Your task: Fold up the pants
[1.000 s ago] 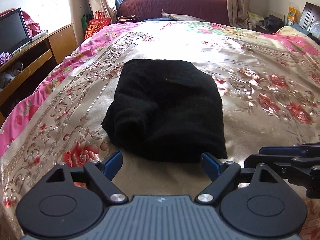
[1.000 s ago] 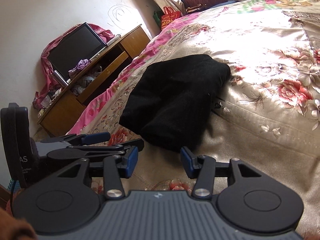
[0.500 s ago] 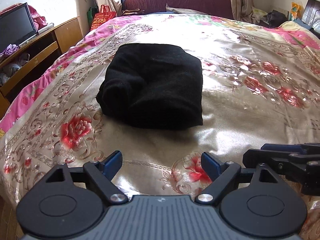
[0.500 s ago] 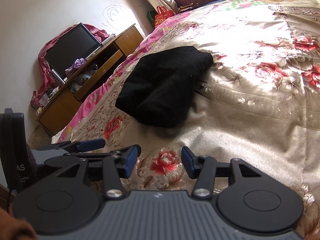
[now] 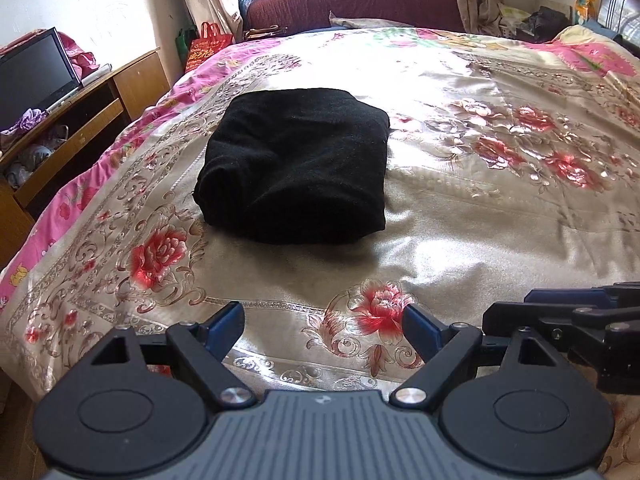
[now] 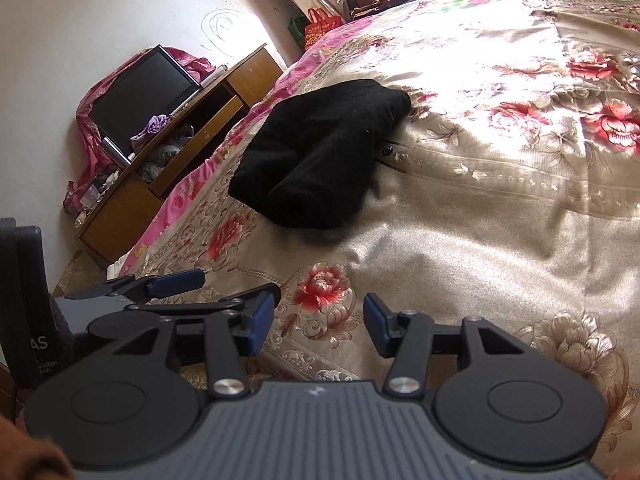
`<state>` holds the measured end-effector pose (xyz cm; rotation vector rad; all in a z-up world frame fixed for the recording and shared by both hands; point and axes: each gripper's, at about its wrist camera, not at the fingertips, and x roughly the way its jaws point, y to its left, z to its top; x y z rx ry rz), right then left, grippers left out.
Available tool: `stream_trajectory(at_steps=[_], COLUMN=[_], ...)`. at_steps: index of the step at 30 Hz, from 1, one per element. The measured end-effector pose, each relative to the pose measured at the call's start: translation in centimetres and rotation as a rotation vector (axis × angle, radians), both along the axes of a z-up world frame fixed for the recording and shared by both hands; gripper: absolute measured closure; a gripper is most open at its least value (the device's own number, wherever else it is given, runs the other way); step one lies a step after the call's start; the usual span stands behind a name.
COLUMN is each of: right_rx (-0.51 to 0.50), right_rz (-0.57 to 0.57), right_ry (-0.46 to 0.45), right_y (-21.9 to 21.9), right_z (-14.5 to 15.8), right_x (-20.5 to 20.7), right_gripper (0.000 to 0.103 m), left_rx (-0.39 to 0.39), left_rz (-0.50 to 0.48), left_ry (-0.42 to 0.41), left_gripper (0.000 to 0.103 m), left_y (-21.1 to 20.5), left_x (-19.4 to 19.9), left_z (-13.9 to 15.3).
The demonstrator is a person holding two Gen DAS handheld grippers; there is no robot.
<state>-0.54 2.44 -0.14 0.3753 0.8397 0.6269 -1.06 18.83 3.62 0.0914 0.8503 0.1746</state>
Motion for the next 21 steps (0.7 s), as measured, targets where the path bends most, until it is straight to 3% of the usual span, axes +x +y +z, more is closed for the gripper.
stream_trajectory(at_steps=[10,21], right_rx=[-0.007,-0.025], right_rz=[0.003,0.008], right_ry=[0.011,0.01], right_y=[-0.2,-0.2], right_z=[-0.4,-0.6], right_x=[-0.8,-1.5], right_gripper=[0.051,0.051], left_rx=[0.032,-0.025], left_rz=[0.014,0.033], left_ry=[0.01,0.017], left_gripper=[0.004,0.004], left_y=[-0.6,-0.2], left_x=[-0.8,-1.5], left_z=[-0.2,-0.7])
